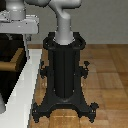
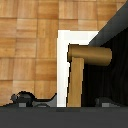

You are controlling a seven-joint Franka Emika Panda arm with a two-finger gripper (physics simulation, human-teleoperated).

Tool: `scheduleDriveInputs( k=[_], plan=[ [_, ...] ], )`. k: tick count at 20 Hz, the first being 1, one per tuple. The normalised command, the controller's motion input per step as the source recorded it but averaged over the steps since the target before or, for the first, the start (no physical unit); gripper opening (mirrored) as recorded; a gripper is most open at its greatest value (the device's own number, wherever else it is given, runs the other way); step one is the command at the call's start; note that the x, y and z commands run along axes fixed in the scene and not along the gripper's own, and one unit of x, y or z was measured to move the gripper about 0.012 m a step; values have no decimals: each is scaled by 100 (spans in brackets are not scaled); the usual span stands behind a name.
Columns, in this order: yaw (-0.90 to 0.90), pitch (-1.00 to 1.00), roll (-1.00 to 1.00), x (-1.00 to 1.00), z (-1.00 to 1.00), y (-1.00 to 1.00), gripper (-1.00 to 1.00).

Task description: Open the door by pressing down and pulling on the handle.

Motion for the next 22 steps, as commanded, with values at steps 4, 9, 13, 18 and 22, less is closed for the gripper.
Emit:
scheduleDriveInputs(
  k=[4,9,13,18,22],
  plan=[
    [0,0,-8,0,0,0,100],
    [0,0,-6,0,0,0,100],
    [0,0,0,0,0,0,100],
    [0,0,0,20,0,0,100],
    [0,0,0,25,0,-25,100]
  ],
)
